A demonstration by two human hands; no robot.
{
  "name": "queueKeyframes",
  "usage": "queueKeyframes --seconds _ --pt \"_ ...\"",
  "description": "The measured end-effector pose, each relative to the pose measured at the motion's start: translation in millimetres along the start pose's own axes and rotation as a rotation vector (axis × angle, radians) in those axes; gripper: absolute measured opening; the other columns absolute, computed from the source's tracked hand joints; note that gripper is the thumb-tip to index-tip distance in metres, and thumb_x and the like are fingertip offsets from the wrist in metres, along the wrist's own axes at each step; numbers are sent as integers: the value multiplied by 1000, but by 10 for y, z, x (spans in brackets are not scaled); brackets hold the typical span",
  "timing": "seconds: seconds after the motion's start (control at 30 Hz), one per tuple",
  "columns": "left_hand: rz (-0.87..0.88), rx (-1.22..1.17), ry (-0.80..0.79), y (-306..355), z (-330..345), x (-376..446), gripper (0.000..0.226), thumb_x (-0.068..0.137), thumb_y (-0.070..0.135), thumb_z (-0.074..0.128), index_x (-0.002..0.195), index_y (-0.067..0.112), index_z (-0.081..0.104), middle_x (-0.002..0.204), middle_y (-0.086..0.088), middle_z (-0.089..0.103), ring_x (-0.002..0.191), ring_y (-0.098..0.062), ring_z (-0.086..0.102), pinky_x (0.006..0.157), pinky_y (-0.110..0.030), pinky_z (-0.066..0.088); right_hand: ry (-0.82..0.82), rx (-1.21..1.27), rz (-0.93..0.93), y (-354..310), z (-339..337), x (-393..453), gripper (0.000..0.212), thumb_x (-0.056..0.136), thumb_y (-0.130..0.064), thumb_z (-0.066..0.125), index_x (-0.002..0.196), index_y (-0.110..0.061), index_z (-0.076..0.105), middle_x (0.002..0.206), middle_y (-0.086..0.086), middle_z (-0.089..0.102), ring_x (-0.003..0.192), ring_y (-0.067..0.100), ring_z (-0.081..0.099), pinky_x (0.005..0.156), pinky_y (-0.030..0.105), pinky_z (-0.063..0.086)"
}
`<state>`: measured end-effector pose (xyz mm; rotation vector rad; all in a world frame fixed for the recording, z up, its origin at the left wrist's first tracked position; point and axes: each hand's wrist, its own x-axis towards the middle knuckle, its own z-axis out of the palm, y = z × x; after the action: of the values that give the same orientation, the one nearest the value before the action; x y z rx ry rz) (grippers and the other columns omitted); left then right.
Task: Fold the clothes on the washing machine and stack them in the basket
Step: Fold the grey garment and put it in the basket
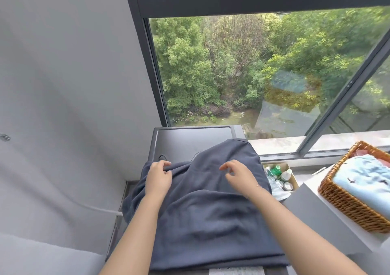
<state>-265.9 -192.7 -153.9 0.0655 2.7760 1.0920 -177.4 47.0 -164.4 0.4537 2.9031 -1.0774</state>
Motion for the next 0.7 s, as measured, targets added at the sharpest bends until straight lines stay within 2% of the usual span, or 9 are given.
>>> queueKeyframes --seconds 0.07,0.17,0.23,0.27,0.37,0.43,0.53,0.6,0.7 --pt "11 125 -44 38 81 243 30 87 11 58 116 17 63 126 -6 56 110 -25 55 98 -31 41 -68 -51 -41 -95 -45 302 45 84 4 40 112 -21 65 126 -4 55 118 15 48 98 33 42" --pt "27 308 -169 124 213 446 38 88 34 61 125 27 57 132 1 52 127 -24 40 98 -37 37 -145 -139 -57 -203 -80 686 63 80 9 35 130 -22 55 147 -4 39 135 20 33 105 39 38" --pt "39 417 -259 154 345 524 41 85 45 59 124 32 56 126 4 53 125 -22 42 96 -36 36 -209 -215 -50 -229 -69 929 69 79 10 36 140 -23 46 153 -3 31 139 21 27 109 38 33" --pt "49 451 -268 161 385 506 36 85 44 58 119 34 59 121 3 55 121 -22 46 94 -36 35 -236 -263 -43 -232 -62 986 69 81 8 37 142 -23 43 153 -3 30 140 22 26 109 36 31" --pt "38 361 -206 89 512 504 14 89 29 53 96 28 65 102 2 58 103 -24 57 81 -34 33 -230 -410 20 -87 57 1129 44 91 -8 45 131 -24 55 136 1 50 127 25 39 100 33 35" --pt "23 193 -146 70 476 497 14 93 27 51 93 26 65 98 3 57 94 -23 58 78 -34 38 -11 -436 8 48 133 1068 23 93 -17 51 109 -19 67 110 4 62 110 29 51 87 35 35" --pt "48 8 -71 144 325 615 15 96 29 50 93 24 64 96 7 56 89 -17 54 75 -34 42 416 -293 -91 248 175 903 8 85 -14 54 84 -13 63 81 4 61 82 30 57 75 35 31" --pt "79 -34 -84 197 235 675 13 95 28 53 92 24 65 94 6 57 88 -15 54 74 -32 40 600 -204 -150 327 172 735 10 84 -14 47 86 -13 57 81 4 57 79 25 50 76 33 31" --pt "87 -105 -110 230 131 738 5 88 26 66 89 24 70 89 2 59 84 -12 56 72 -20 39 714 -117 -199 334 165 529 13 86 -11 41 94 -16 50 83 6 54 80 23 45 81 31 31"
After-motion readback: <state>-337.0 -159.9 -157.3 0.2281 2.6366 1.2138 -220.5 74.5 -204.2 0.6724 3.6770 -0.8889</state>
